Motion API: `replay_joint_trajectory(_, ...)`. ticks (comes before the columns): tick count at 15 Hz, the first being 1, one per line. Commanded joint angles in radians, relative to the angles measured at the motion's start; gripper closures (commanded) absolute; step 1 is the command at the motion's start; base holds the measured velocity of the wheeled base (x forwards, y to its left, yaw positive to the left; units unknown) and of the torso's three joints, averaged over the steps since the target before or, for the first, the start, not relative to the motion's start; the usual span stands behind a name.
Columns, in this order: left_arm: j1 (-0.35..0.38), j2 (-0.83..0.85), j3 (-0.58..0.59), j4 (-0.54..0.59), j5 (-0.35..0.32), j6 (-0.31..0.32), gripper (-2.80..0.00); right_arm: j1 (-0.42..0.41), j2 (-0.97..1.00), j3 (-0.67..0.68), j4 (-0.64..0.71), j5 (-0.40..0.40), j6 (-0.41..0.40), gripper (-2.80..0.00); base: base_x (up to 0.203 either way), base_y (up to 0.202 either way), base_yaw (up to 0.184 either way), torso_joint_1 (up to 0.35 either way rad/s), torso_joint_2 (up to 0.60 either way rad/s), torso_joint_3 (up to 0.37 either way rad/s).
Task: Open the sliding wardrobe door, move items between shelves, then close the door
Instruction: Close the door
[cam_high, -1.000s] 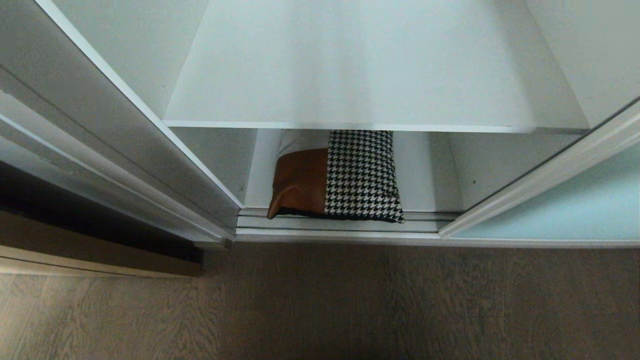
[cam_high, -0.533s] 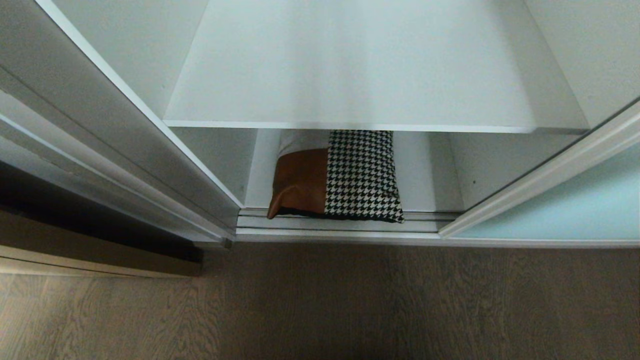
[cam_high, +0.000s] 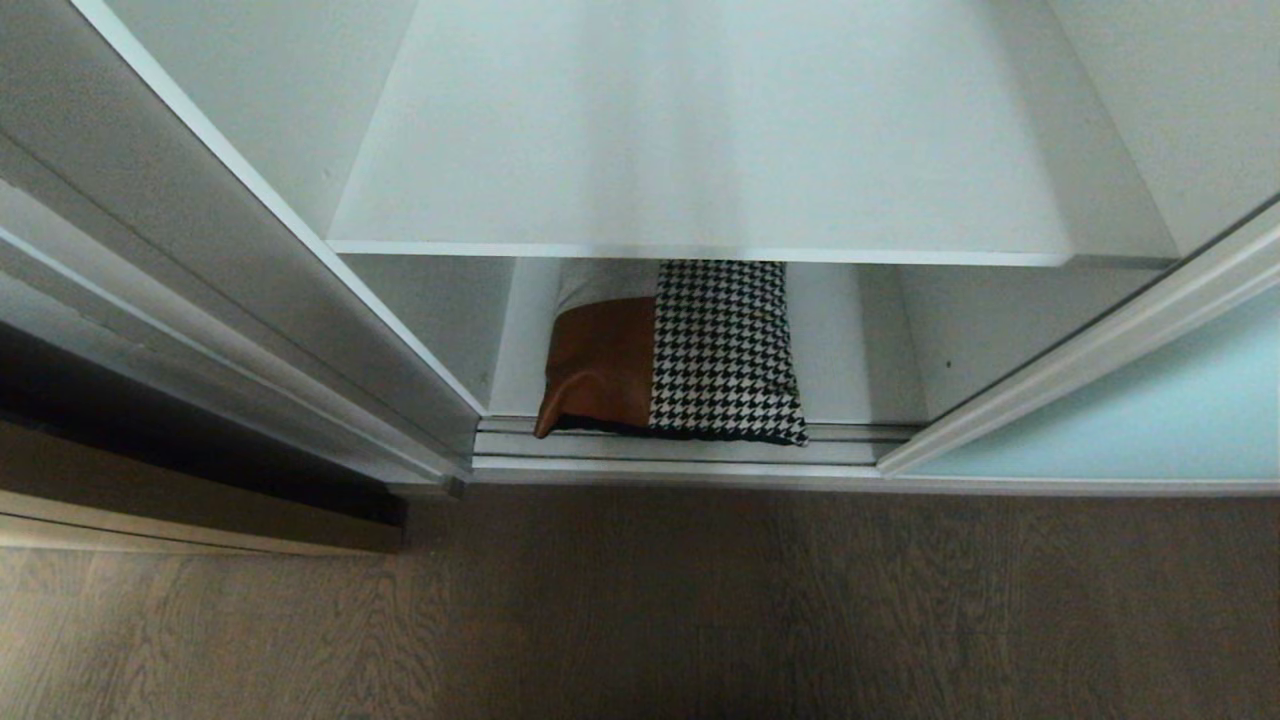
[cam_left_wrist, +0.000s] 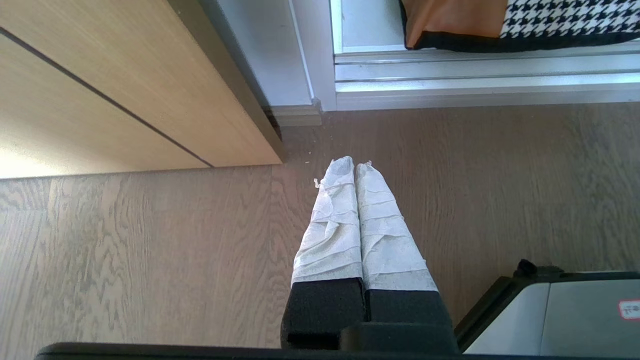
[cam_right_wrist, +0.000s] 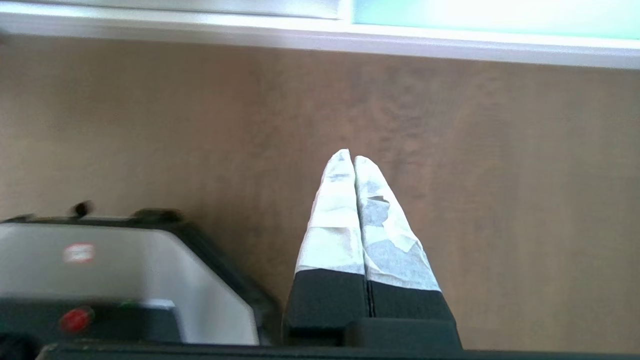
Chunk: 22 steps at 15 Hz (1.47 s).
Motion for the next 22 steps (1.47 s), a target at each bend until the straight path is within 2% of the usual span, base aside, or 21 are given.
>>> replay_joint_trajectory(1, 0.000, 0.002, 0.002, 0.000, 0.000, 0.001, 0.00, -0.015, -0.106, 0.003, 0.008, 0.013, -0.016, 0.00, 0.000, 0.000, 0.000, 0.000, 0.00, 0.000)
replay_joint_trajectory(4, 0.000, 0.002, 0.002, 0.000, 0.000, 0.001, 0.00, 0.005, -0.252, 0.004, 0.014, 0.025, -0.035, 0.00, 0.000, 0.000, 0.000, 0.000, 0.00, 0.000)
replay_joint_trajectory(6, 0.000, 0.002, 0.002, 0.000, 0.000, 0.001, 0.00, 0.009, -0.251, 0.004, 0.027, 0.022, -0.064, 0.00, 0.000, 0.000, 0.000, 0.000, 0.00, 0.000)
replay_joint_trajectory(7, 0.000, 0.002, 0.002, 0.000, 0.000, 0.001, 0.00, 0.009, -0.250, 0.003, 0.075, 0.014, -0.086, 0.00, 0.000, 0.000, 0.000, 0.000, 0.00, 0.000)
replay_joint_trajectory(10, 0.000, 0.002, 0.002, 0.000, 0.000, 0.001, 0.00, 0.009, -0.250, 0.003, 0.073, 0.009, -0.100, 0.00, 0.000, 0.000, 0.000, 0.000, 0.00, 0.000)
replay_joint_trajectory(15, 0.000, 0.002, 0.002, 0.000, 0.000, 0.001, 0.00, 0.009, -0.250, 0.003, 0.069, 0.002, -0.034, 0.00, 0.000, 0.000, 0.000, 0.000, 0.00, 0.000)
replay_joint_trajectory(22, 0.000, 0.002, 0.002, 0.000, 0.000, 0.001, 0.00, 0.009, -0.250, 0.003, 0.069, 0.002, -0.028, 0.00, 0.000, 0.000, 0.000, 0.000, 0.00, 0.000)
